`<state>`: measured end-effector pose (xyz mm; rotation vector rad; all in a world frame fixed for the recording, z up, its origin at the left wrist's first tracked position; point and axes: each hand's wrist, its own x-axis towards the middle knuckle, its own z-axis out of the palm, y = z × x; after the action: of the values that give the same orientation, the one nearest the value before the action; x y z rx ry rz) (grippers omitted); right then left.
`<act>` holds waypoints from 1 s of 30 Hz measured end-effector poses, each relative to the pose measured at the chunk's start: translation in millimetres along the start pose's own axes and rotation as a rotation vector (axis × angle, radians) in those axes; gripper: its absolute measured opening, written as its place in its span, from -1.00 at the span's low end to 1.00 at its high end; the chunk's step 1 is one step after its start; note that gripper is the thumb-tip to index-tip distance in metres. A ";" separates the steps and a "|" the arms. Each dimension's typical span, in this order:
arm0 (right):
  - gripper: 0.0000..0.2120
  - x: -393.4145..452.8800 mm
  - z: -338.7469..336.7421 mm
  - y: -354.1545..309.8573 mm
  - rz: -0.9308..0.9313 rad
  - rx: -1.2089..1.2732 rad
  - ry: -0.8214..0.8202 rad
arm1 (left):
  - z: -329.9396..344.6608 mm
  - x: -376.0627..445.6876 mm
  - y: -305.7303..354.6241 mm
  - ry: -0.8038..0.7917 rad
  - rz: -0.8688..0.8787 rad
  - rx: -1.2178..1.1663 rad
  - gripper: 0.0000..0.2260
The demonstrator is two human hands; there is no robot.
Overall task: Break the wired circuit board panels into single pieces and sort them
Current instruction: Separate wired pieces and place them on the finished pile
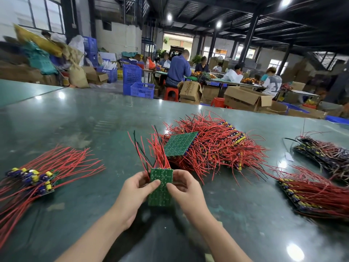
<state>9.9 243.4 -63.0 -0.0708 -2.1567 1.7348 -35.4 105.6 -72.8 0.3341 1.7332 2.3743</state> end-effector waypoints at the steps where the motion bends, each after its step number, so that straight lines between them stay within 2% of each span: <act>1: -0.76 1.4 0.5 1.5 0.023 0.024 -0.006 | -0.9 0.9 -0.2 -0.002 -0.006 -0.009 -0.82; 6: -0.80 4.5 1.5 6.2 0.075 0.087 -0.042 | -2.8 0.7 2.4 0.016 0.037 0.055 -0.80; 11: -0.83 3.8 0.9 5.7 0.038 0.021 -0.096 | -0.2 -1.9 0.7 0.059 0.046 0.057 -0.81; 15: -0.88 4.0 -3.6 5.1 -0.003 -0.060 -0.079 | 2.4 -4.6 -0.8 0.039 0.046 0.079 -0.81; 19: -0.82 3.6 -3.4 4.4 0.022 -0.032 -0.108 | -0.6 -2.5 -0.8 0.054 -0.009 0.075 -0.85; 23: -0.76 4.6 -4.5 1.1 0.024 -0.007 -0.117 | -0.9 -3.3 2.9 -0.035 -0.150 -0.020 -0.83; 25: -0.76 5.4 -7.1 0.3 -0.001 -0.038 -0.101 | -2.5 -3.6 6.4 -0.054 -0.159 -0.017 -0.81; 30: -0.74 4.3 -8.9 -0.3 -0.011 -0.048 -0.149 | -5.3 -4.1 9.8 0.020 -0.107 0.133 -0.81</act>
<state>8.8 252.8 -60.2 0.0604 -2.2999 1.7319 -33.1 96.7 -65.3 0.2300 1.8734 2.2016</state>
